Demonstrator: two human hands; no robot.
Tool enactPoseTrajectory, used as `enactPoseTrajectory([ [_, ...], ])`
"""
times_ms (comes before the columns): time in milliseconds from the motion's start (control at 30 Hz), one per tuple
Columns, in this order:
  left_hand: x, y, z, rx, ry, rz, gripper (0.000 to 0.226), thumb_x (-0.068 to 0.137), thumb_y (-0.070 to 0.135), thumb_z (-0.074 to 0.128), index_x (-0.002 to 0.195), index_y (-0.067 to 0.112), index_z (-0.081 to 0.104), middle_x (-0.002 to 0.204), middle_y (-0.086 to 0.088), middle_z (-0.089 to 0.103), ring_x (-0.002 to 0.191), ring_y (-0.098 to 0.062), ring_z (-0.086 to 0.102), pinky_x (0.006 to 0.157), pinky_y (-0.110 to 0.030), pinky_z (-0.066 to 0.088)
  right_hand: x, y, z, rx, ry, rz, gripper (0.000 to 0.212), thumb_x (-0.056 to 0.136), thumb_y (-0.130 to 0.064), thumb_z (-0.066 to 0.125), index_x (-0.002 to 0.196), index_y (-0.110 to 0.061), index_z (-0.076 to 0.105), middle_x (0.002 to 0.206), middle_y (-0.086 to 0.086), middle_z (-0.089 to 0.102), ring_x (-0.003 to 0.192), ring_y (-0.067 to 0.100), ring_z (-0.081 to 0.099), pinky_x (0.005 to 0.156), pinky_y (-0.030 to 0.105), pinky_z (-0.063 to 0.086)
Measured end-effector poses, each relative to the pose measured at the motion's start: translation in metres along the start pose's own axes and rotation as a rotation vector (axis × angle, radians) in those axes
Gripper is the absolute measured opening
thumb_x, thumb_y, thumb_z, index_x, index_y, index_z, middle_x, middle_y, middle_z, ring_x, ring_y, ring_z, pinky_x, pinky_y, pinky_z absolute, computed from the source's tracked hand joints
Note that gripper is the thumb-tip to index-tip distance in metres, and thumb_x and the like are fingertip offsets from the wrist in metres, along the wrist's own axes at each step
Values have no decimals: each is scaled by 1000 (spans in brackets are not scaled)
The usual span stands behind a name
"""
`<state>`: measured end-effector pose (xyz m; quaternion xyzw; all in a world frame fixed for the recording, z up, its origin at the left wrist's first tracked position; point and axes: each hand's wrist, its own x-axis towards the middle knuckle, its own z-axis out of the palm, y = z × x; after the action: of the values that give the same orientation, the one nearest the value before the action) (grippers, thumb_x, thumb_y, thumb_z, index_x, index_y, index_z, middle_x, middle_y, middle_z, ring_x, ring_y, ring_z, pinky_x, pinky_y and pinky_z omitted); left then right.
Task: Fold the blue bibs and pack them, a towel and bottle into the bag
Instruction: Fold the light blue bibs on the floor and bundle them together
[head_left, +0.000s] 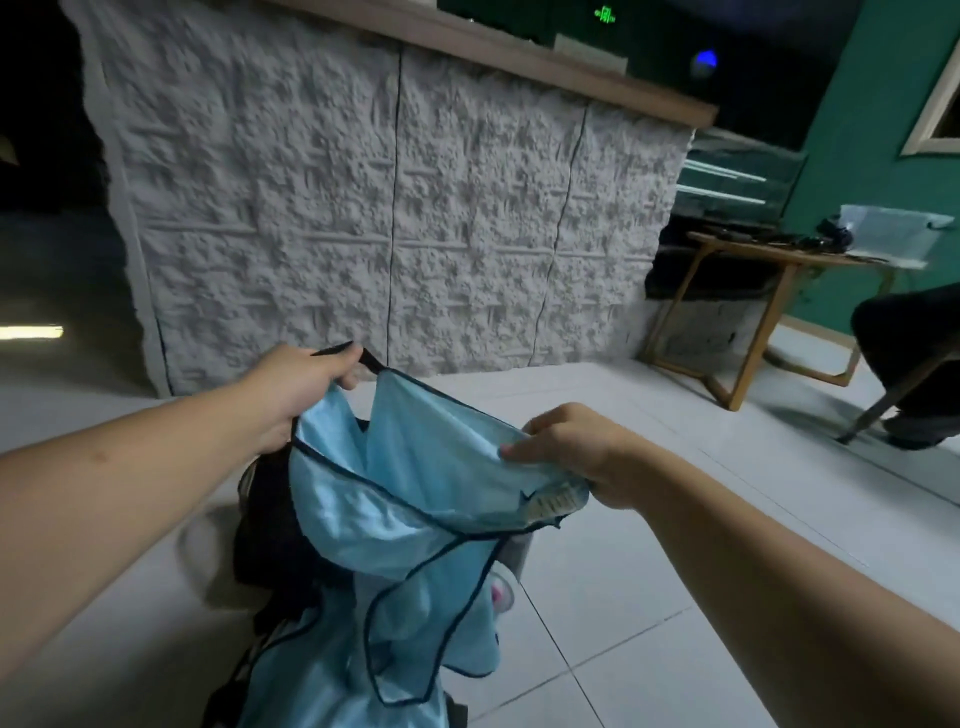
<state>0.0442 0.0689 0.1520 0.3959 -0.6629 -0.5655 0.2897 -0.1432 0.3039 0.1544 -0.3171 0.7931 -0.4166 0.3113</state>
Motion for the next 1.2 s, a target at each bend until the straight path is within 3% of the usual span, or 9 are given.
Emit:
enactPoseTrajectory([
  [167, -7, 17, -26, -40, 69, 43, 40, 85, 51, 78, 80, 12, 70, 83, -5, 63, 79, -24, 59, 66, -33, 50, -5, -16, 2, -915, 237, 95, 30, 75, -32, 81, 84, -7, 69, 68, 5, 59, 55, 17, 51, 44, 22, 39],
  [333, -17, 37, -38, -135, 78, 54, 42, 90, 43, 75, 65, 17, 53, 62, -4, 54, 61, -22, 54, 68, -32, 50, -2, -5, -15, -166, 356, 268, 20, 86, -22, 70, 78, -10, 58, 62, 6, 46, 48, 20, 41, 56, 26, 43],
  [467, -21, 43, -43, -177, 33, 11, 45, 88, 46, 76, 60, 19, 53, 60, -2, 56, 60, -20, 57, 70, -33, 55, -10, -9, -27, 229, 278, 294, 14, 97, -17, 57, 89, -8, 64, 74, 9, 68, 64, 26, 68, 71, 35, 58],
  [600, -20, 46, -42, -241, 26, 19, 44, 87, 49, 75, 62, 20, 54, 58, 1, 57, 56, -18, 57, 70, -34, 51, -18, -30, -32, 561, 186, 172, 10, 95, -5, 54, 88, -9, 60, 64, 6, 65, 57, 22, 66, 63, 34, 60],
  [700, -20, 50, -42, -289, 59, 48, 41, 86, 48, 78, 67, 18, 57, 54, 4, 55, 48, -15, 50, 62, -29, 43, -29, -46, -36, 680, 112, 30, 11, 90, -7, 59, 79, -9, 60, 68, 6, 57, 64, 24, 58, 80, 38, 53],
  [867, -27, 61, -52, -449, -53, 194, 38, 73, 46, 82, 91, 14, 71, 54, 5, 40, 41, -8, 32, 56, -27, 36, -34, -57, -49, 908, 0, -213, 24, 83, -17, 62, 104, -8, 68, 95, 10, 66, 87, 27, 62, 87, 39, 51],
  [1000, -31, 73, -60, -498, -216, 218, 35, 90, 45, 69, 111, 16, 71, 62, 4, 38, 43, -9, 26, 62, -30, 36, -34, -62, -55, 901, -93, -327, 46, 95, -5, 44, 136, -9, 63, 113, 9, 74, 95, 26, 69, 79, 33, 57],
  [1100, -31, 72, -62, -489, -246, 195, 34, 96, 42, 63, 119, 17, 71, 66, 3, 37, 48, -11, 23, 62, -30, 34, -36, -64, -50, 810, -135, -334, 51, 94, 7, 40, 133, -15, 64, 126, 17, 71, 109, 36, 67, 90, 43, 58],
  [1200, -32, 69, -62, -499, -259, 207, 32, 97, 39, 62, 119, 17, 71, 66, 3, 39, 47, -11, 24, 58, -28, 35, -32, -62, -38, 330, 36, -189, 40, 96, 8, 50, 121, -11, 74, 109, 21, 76, 91, 34, 70, 80, 47, 62],
])
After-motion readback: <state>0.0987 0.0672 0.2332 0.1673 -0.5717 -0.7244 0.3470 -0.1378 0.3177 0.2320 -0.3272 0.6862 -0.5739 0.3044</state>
